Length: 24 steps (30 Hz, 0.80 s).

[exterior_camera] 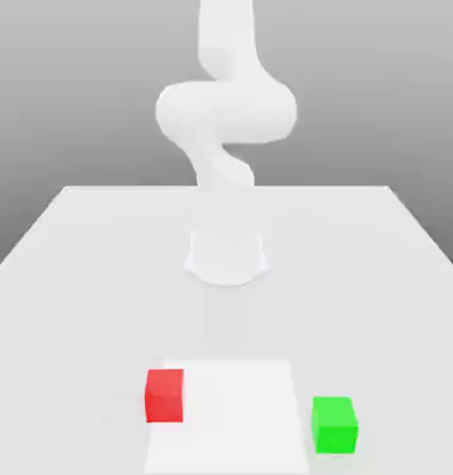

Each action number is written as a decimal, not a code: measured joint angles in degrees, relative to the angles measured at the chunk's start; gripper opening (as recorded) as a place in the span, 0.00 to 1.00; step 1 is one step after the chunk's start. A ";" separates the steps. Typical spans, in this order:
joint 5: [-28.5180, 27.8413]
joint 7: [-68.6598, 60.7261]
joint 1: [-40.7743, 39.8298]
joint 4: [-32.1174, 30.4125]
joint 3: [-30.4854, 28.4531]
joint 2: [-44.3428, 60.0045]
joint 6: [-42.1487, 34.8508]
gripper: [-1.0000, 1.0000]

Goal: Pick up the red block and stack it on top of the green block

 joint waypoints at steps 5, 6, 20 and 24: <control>-0.78 -2.46 -0.63 -5.05 -1.92 10.78 5.81 0.50; -0.88 -2.98 -0.74 -6.03 -2.33 12.86 6.93 0.50; 1.33 -12.73 -3.40 -19.67 -7.04 41.99 22.61 0.50; 4.18 -15.36 -4.52 -19.66 -5.51 50.34 29.00 0.50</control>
